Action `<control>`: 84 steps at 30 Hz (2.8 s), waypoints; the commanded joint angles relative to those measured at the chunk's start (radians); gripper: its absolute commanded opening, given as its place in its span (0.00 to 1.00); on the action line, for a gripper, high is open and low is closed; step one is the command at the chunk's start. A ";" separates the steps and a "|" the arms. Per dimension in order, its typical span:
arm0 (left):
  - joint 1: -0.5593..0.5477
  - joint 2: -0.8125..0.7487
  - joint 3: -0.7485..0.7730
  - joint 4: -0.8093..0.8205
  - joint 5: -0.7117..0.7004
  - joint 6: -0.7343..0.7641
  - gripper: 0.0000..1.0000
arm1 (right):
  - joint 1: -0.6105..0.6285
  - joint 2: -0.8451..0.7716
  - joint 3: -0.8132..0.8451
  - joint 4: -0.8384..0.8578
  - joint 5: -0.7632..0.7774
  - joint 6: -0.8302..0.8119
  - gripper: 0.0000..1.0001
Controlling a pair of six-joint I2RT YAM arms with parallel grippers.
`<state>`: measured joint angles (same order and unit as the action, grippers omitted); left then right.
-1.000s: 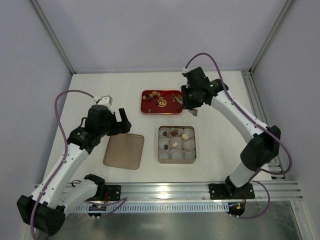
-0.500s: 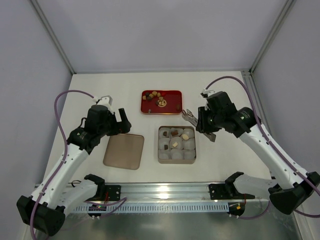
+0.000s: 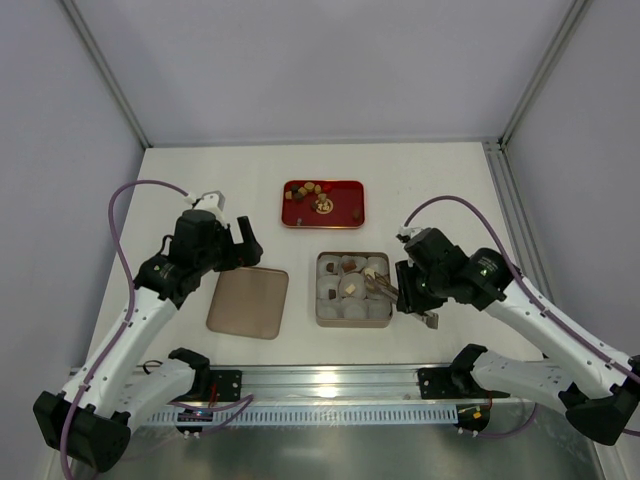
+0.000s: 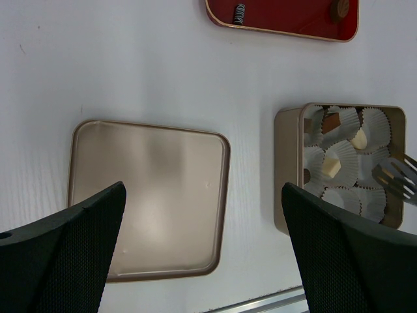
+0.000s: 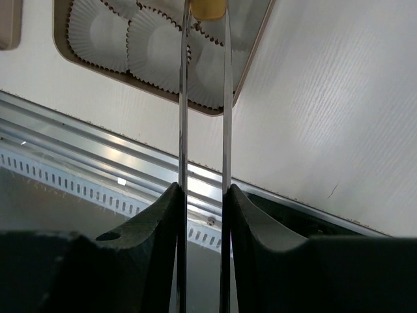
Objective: Pack the chocolate
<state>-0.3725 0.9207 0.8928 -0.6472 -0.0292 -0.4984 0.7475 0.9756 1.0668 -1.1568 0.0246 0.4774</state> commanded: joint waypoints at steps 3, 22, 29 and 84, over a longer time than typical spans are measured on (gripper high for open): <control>0.003 -0.016 -0.006 0.029 0.003 -0.009 1.00 | 0.016 -0.012 -0.031 0.009 0.026 0.043 0.36; 0.003 -0.014 -0.006 0.027 -0.003 -0.011 1.00 | 0.036 0.034 -0.021 0.009 0.084 0.040 0.43; 0.003 -0.013 -0.005 0.027 -0.001 -0.011 1.00 | 0.041 0.031 0.021 0.008 0.074 0.040 0.44; 0.003 -0.019 -0.006 0.027 0.011 -0.011 1.00 | -0.165 0.894 0.653 0.180 0.213 -0.198 0.42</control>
<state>-0.3725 0.9138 0.8871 -0.6472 -0.0280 -0.4984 0.5869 1.8919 1.7241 -1.0069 0.2291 0.2684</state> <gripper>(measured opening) 0.996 0.427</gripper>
